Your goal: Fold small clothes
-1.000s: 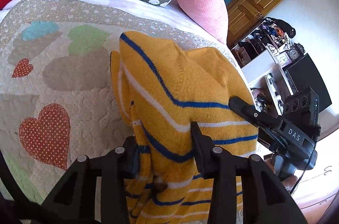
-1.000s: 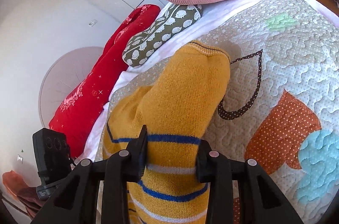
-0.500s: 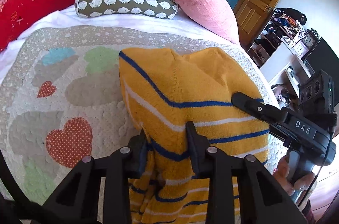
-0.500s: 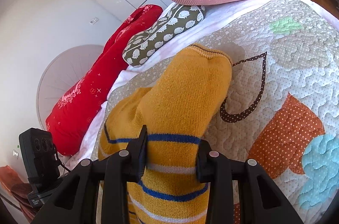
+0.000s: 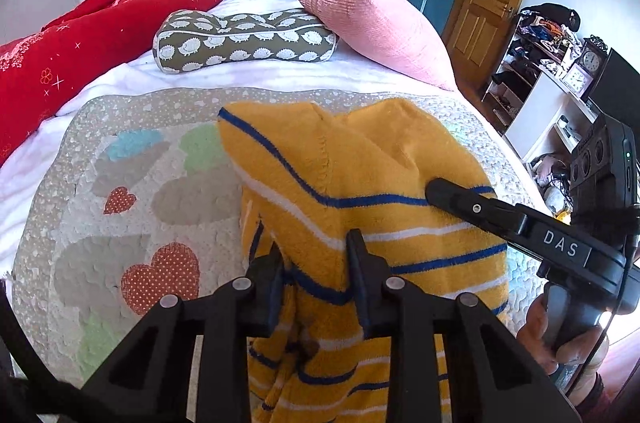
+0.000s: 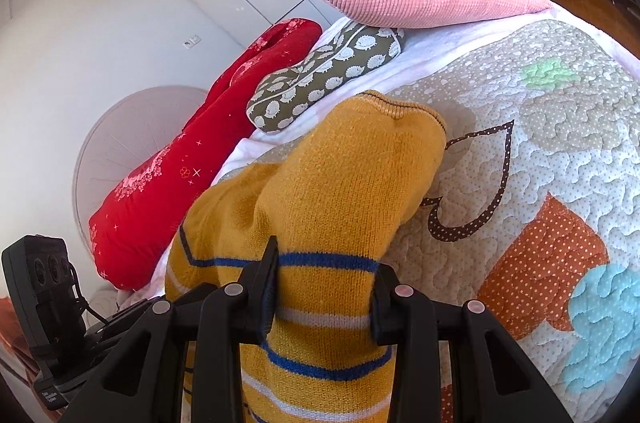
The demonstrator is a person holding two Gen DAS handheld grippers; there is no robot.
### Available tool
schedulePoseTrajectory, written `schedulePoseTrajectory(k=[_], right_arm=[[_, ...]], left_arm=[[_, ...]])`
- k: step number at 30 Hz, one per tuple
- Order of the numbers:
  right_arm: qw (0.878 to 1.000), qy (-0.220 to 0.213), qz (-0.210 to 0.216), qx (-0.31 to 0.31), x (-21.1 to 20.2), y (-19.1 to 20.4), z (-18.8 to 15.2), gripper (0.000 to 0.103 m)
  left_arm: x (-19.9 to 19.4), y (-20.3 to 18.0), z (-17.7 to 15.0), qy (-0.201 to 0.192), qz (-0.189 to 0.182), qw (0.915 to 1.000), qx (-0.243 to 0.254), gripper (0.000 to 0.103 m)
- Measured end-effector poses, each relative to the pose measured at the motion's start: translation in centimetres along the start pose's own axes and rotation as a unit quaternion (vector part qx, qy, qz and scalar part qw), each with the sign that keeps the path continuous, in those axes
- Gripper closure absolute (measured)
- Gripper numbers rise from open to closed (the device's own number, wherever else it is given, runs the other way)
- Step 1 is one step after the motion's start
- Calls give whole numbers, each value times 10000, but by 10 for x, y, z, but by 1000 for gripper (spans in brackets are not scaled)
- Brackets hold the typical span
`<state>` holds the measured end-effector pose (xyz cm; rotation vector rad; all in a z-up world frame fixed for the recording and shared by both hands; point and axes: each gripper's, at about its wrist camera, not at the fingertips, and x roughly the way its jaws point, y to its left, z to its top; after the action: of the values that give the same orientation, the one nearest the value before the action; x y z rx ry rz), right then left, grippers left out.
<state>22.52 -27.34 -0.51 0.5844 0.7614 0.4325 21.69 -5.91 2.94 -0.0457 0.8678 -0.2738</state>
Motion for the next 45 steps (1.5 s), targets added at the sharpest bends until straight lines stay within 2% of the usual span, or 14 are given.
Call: schedulePoseTrajectory(k=[8, 16, 18, 20, 22, 25, 28, 31, 33, 35, 36, 38, 41, 45], right_arm=[[9997, 90, -198, 76, 11, -15, -5, 65], [9994, 114, -282, 162, 20, -32, -12, 63], [9992, 118, -376, 101, 21, -34, -14, 60], [9985, 122, -533, 63, 23, -38, -15, 50], [9979, 61, -638, 104, 23, -44, -16, 46], [9987, -91, -403, 312, 21, -59, -19, 35], [9982, -161, 3, 578, 24, -79, -29, 30], [9960, -33, 459, 765, 28, -96, -30, 30], [9962, -53, 609, 615, 23, -98, -27, 30], [9965, -80, 611, 573, 18, -101, -27, 30], [9958, -118, 662, 620, 16, -103, -26, 30], [9949, -219, 696, 696, 10, -107, -25, 30], [9927, -343, 772, 863, 4, -113, -22, 30], [9896, -375, 903, 1056, -1, -119, -21, 30]], left_arm=[[16, -1, -7, 151, 110, 9998, 68, 76], [25, -5, -10, 126, 261, 9994, 190, 76], [30, 0, -10, 181, 250, 9995, 86, 76], [38, 11, -10, 268, 222, 9993, -131, 73], [46, 23, -11, 373, 237, 9985, -312, 71], [52, 31, -16, 472, 274, 9977, -409, 67], [58, 28, -19, 533, 393, 9974, -300, 63], [62, 30, -18, 603, 500, 9963, -348, 60], [60, 38, -17, 623, 344, 9955, -628, 62], [47, 42, -17, 521, 327, 9948, -808, 68], [33, 39, -15, 350, 510, 9953, -747, 71], [7, 29, -12, -75, 834, 9951, -518, 71], [-17, 8, -2, -527, 944, 9940, -194, 70], [13, -10, 19, -197, 787, 9967, -39, 65]])
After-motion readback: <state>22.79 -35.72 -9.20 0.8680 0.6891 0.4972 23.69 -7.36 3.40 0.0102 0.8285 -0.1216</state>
